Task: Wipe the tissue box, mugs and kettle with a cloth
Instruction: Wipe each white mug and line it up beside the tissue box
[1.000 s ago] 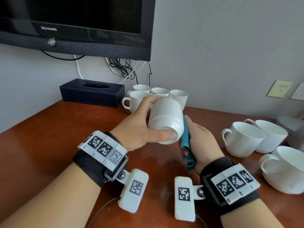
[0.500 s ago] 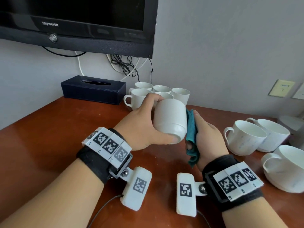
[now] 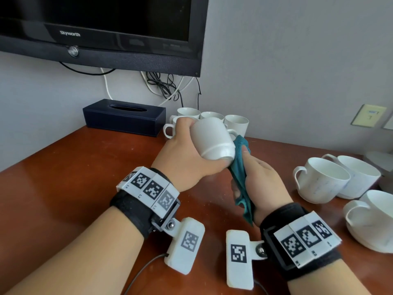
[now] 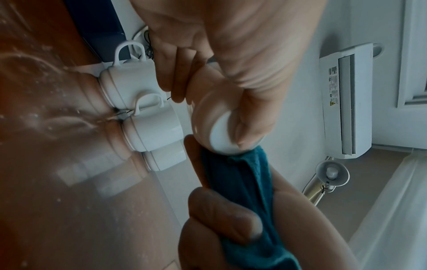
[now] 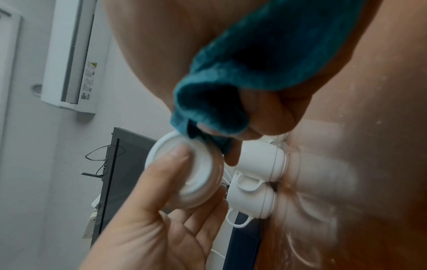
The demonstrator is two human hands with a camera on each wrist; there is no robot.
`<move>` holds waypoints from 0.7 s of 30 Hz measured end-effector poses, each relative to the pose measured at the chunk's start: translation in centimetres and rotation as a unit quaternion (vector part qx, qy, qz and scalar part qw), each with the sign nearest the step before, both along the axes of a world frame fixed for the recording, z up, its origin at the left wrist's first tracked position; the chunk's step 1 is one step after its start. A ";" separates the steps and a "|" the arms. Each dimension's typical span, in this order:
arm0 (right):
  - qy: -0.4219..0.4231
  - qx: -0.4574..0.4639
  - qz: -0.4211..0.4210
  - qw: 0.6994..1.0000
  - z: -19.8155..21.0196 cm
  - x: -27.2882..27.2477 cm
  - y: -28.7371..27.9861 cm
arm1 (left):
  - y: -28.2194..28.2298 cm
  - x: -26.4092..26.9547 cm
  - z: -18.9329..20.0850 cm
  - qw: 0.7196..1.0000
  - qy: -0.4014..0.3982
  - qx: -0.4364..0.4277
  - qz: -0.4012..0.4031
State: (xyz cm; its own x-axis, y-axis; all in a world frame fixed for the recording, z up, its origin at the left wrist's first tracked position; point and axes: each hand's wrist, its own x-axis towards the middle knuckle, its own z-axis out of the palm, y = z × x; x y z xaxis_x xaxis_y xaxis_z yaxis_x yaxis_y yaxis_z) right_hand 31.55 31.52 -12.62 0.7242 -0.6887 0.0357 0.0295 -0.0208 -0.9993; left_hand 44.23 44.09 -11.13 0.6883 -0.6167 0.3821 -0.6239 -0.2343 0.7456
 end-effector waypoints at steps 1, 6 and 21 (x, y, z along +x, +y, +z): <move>0.004 -0.005 0.006 1.000 -0.1 0.0 0.2 | 0.0 0.1 0.0 1.000 0.004 -0.009 0.009; 0.014 0.009 0.008 1.000 0.0 0.2 0.6 | 0.0 0.4 0.0 1.000 0.002 -0.001 -0.010; -0.083 0.093 -0.040 0.991 0.7 -0.7 -1.5 | 0.4 -0.4 0.8 0.985 0.017 0.045 -0.165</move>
State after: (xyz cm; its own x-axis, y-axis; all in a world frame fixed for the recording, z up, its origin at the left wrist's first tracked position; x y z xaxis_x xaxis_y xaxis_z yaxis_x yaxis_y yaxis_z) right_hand 30.87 30.07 -11.94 0.6623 -0.7491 0.0165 0.1998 0.1553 -0.9675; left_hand 43.80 44.53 -10.30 0.4557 -0.8395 0.2959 -0.6524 -0.0889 0.7526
